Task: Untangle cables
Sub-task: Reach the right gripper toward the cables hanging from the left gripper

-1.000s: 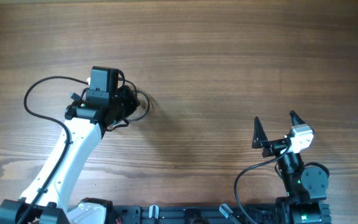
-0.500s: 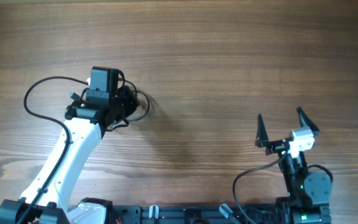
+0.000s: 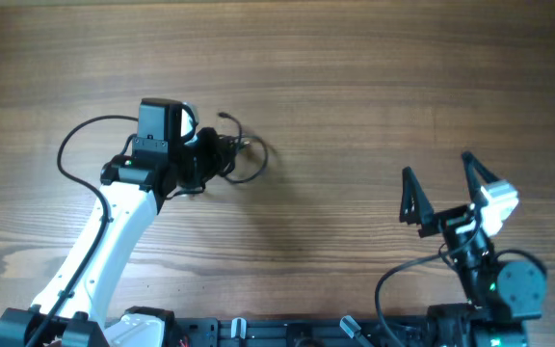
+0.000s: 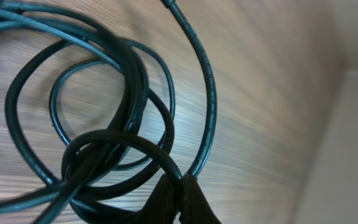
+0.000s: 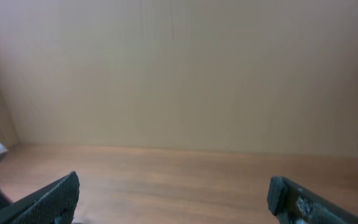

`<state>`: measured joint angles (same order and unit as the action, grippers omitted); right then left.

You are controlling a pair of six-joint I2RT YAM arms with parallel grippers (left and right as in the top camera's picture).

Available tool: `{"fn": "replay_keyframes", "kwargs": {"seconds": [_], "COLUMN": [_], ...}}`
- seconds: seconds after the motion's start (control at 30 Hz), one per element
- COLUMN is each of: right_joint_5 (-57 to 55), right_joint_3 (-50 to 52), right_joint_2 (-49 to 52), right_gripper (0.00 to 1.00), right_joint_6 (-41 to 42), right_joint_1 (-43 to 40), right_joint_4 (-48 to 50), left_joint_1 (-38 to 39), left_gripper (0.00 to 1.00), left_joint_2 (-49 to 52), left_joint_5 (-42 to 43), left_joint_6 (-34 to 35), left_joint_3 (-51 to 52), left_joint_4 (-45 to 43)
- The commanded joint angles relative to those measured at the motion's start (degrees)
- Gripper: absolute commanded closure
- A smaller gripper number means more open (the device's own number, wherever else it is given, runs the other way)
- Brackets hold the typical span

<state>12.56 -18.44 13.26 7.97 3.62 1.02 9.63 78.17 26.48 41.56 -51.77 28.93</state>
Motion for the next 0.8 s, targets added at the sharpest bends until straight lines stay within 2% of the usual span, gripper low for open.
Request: {"fn": "replay_keyframes", "kwargs": {"seconds": [0.0,0.13,0.2,0.23,0.3,0.37,0.4,0.43,0.47,0.6,0.77], "right_joint_5": [6.95,15.93,26.47,32.68,47.58,51.12,52.06,54.34,55.47,40.94,16.06], "right_joint_3": [-11.85,-25.46,-31.30,-32.30,-32.35,-32.30,-32.30,-32.28,-32.28,-32.28,-32.22], "right_joint_2": [10.56,24.63,32.17,34.56,39.50,42.93,45.00,46.84,48.13,50.18,50.36], "right_gripper": [0.00,0.00,0.00,0.00,0.00,0.00,0.20,0.28,0.27,0.31,0.39], "right_joint_6": [1.14,1.03,1.16,1.44,8.81,14.21,15.06,14.19,12.31,11.10,13.42], "right_joint_1": [0.28,0.28,0.28,0.28,0.28,0.31,0.31,0.66,1.70,9.16,23.74], "right_joint_4": [-6.34,-17.27,-20.59,-19.39,-14.38,-14.03,-14.47,-15.52,-16.85,-20.72,-21.20], "left_joint_1": [-2.38,-7.65,-10.27,-10.82,-11.08,-11.08,-11.08,-11.08,-11.08,-10.95,-9.94], "left_gripper": [0.96,0.96,0.96,0.96,0.96,0.96,0.96,0.96,0.96,0.96,0.96], "left_joint_2": [0.26,0.26,0.26,0.26,0.26,0.26,0.26,0.26,0.26,0.26,0.28], "left_joint_5": [12.13,24.22,28.46,29.38,29.49,29.46,29.44,29.18,28.13,26.53,26.38], "left_joint_6": [5.95,13.16,18.12,20.02,23.71,23.71,23.74,25.44,28.44,37.35,37.00], "left_joint_3": [0.02,0.02,0.02,0.02,0.02,0.02,0.02,0.02,0.02,0.02,0.02], "left_joint_4": [-2.58,-5.66,-5.57,-5.57,-4.92,-4.72,-4.72,-4.68,-4.37,-2.49,-1.75]}}
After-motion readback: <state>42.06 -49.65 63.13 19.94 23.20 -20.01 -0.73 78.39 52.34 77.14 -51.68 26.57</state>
